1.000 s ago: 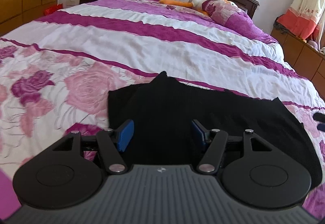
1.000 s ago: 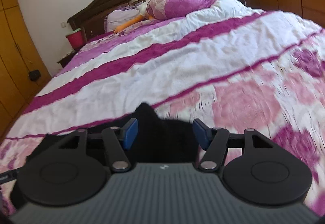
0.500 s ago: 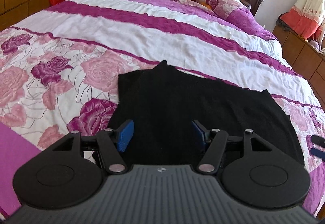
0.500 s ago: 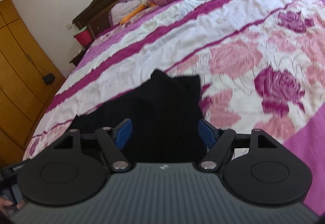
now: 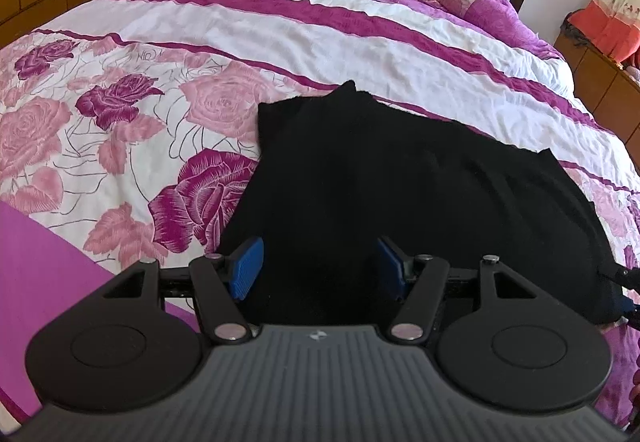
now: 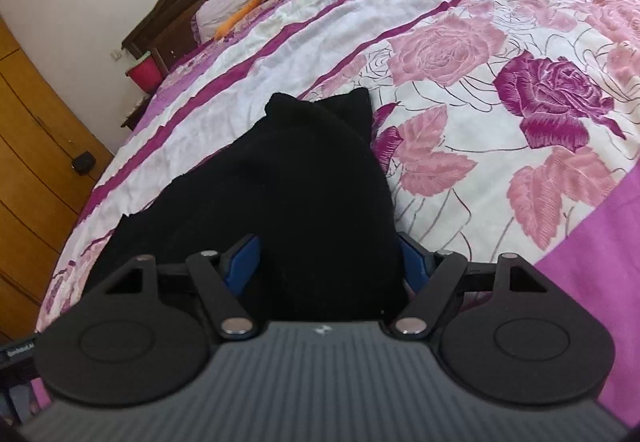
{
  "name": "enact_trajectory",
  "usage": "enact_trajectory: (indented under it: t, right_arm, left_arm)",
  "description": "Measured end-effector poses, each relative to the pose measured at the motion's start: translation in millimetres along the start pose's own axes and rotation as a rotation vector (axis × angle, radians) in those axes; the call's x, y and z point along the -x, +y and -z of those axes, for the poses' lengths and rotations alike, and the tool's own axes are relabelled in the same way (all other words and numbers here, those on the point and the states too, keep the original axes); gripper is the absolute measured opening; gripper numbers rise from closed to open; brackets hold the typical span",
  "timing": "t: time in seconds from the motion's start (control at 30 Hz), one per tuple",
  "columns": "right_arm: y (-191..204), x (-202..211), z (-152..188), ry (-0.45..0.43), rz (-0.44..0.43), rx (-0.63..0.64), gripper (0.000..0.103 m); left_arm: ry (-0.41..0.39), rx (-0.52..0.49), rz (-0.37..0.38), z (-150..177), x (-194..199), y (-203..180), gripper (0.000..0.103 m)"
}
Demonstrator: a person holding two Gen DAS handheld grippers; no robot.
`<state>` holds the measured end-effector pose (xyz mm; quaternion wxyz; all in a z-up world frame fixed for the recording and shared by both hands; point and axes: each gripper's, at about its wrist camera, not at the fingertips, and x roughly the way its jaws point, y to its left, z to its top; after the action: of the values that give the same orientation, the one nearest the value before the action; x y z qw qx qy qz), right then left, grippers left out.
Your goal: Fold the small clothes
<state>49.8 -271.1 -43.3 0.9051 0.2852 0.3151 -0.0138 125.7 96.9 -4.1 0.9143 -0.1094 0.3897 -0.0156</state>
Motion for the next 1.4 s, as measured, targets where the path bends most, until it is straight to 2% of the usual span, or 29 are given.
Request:
enact_trajectory:
  t: [0.2, 0.33, 0.47, 0.63, 0.83, 1.0, 1.07, 1.13, 1.3, 1.4]
  right_arm:
    - [-7.9, -8.1, 1.8, -0.035, -0.048, -0.034, 0.081]
    - [-2.8, -13.5, 3.0, -0.043, -0.056, -0.011, 0.088]
    - [5.6, -24.8, 4.7, -0.03, -0.051, 0.045, 0.089]
    - [5.3, -31.8, 4.2, -0.041, -0.078, 0.008, 0.088]
    - [8.4, -29.7, 4.5, -0.008, -0.121, 0.0, 0.069]
    - [-5.0, -28.4, 5.1, -0.012, -0.144, -0.087, 0.055]
    - [-6.8, -28.4, 5.6, -0.012, -0.138, -0.097, 0.039]
    - [-9.4, -28.1, 5.6, -0.013, -0.144, -0.121, 0.032]
    - [-3.8, -19.9, 5.2, -0.034, -0.164, -0.109, 0.03]
    - [-4.4, -24.5, 4.1, -0.015, -0.133, -0.109, 0.037]
  left_arm:
    - [-0.015, -0.024, -0.002, 5.0, -0.9, -1.8, 0.067]
    - [-0.015, -0.02, 0.017, 6.9, -4.3, 2.3, 0.067]
    - [-0.015, 0.0, 0.046, 7.2, -7.7, 9.8, 0.067]
    - [-0.02, -0.005, 0.069, 8.7, -11.0, 14.5, 0.068]
    - [-0.024, -0.002, 0.091, 9.4, -15.5, 19.3, 0.072]
    - [-0.031, -0.014, 0.098, 10.8, -16.6, 20.0, 0.073]
    - [-0.032, -0.013, 0.099, 10.9, -17.1, 20.2, 0.073]
    - [-0.031, -0.015, 0.099, 10.9, -16.9, 20.3, 0.073]
    - [-0.024, -0.005, 0.102, 11.1, -16.7, 22.2, 0.073]
    - [-0.019, 0.002, 0.1, 10.0, -16.2, 22.6, 0.073]
